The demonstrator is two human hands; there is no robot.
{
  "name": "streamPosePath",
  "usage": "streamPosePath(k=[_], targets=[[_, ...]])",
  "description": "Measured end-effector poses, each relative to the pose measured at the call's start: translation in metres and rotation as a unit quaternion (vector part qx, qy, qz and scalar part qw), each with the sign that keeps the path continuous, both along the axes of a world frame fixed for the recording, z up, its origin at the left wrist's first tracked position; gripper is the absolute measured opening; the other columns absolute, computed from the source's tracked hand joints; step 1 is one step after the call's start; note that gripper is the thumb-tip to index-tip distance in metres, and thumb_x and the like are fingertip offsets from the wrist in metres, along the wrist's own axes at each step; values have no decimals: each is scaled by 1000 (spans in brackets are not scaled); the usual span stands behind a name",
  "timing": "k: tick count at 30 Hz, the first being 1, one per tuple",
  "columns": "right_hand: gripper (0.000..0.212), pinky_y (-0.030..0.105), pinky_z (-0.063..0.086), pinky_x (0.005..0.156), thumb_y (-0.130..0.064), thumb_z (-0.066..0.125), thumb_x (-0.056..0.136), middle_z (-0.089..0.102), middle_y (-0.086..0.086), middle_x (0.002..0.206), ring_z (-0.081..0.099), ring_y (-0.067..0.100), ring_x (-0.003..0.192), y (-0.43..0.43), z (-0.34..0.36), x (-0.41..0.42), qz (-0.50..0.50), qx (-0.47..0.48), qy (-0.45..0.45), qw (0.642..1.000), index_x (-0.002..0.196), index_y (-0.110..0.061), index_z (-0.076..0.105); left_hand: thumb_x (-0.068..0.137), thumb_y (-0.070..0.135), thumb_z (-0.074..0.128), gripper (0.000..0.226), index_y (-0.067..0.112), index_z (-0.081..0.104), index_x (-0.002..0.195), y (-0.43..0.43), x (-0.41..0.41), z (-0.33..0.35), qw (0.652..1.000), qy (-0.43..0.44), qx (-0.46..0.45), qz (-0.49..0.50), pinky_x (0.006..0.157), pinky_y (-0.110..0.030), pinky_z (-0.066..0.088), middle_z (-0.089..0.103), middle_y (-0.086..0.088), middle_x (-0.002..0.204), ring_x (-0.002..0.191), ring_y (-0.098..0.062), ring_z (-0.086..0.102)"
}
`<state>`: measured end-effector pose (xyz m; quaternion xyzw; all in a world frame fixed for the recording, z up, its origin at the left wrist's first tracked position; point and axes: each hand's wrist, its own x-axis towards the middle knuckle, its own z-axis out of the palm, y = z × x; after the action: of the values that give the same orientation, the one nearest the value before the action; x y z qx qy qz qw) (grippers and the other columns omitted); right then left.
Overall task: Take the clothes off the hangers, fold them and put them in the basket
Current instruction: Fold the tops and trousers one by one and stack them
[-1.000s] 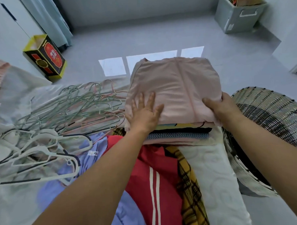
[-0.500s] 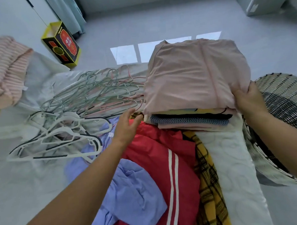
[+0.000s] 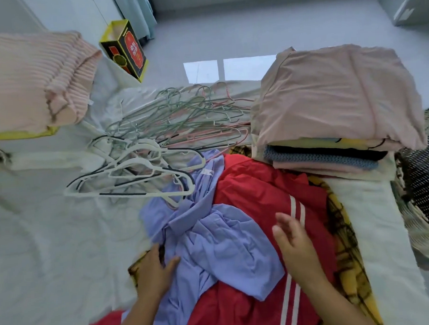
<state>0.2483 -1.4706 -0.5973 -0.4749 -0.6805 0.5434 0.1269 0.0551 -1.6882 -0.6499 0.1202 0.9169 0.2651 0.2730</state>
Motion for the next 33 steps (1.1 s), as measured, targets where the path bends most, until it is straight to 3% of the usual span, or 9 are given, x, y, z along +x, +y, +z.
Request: streamPosePath(k=[4,9,12,17,20,23,26,28,33], targets=[[63,26,42,82,-17,66,86,48,11,128,54,19,97,-47,-23,-16,4,-91,-111,990,139,-4,35,83,24,69,74,5,31,144,6,-15,8,997,62,-16,-43,97,-44,37,48,-23,135,123,-38,46],[7,22,39,60,-10,59,89,59,0,72,53,15,70,-69,-27,-14,11,-133,-83,988,93,-7,64,88,16,64,56,2,41,137,41,-36,6,997,-27,59,-47,90,-37,43,54,-19,126,116,-31,52],[25,29,37,63,-15,56,91,55,10,71,49,19,68,-76,-25,1,1,-197,-84,977,86,9,59,89,8,55,15,1,66,96,58,-27,16,990,-42,33,-129,62,-29,39,61,-12,82,79,-22,57],[33,29,35,57,-24,59,91,46,8,60,44,18,58,-77,-14,19,-56,-221,-48,972,69,-2,50,88,12,54,39,18,29,58,69,20,51,966,-32,118,-227,52,-21,25,32,2,54,49,-6,35],[62,35,53,77,-64,62,72,71,1,85,67,16,82,-65,-4,12,-91,-242,31,965,96,-7,65,83,23,43,30,16,32,56,66,52,68,932,-39,149,-328,55,-22,24,40,-3,58,54,-6,37],[46,43,44,101,-44,55,87,66,8,113,60,24,109,-57,10,1,-71,-309,70,946,117,-10,62,76,37,30,46,-2,54,70,51,97,70,886,-85,155,-428,66,-35,32,56,-22,81,73,-26,47],[14,33,51,85,-19,61,90,66,5,99,61,19,92,-63,18,1,31,-252,-19,967,101,-12,62,78,36,37,52,-8,63,91,37,125,76,879,-133,177,-422,76,-28,39,60,-23,102,94,-28,54],[8,37,51,80,-8,59,90,68,11,96,63,24,88,-68,16,8,54,-204,-69,975,97,-9,63,82,24,46,39,-6,65,97,30,129,78,881,-150,182,-409,73,-10,35,60,-21,109,93,-10,54],[28,29,49,73,1,49,92,70,-2,83,62,18,80,-77,24,31,65,-144,-78,984,88,-21,66,83,26,53,23,19,64,101,23,93,78,929,-137,187,-288,78,-10,38,57,14,89,80,11,52]])
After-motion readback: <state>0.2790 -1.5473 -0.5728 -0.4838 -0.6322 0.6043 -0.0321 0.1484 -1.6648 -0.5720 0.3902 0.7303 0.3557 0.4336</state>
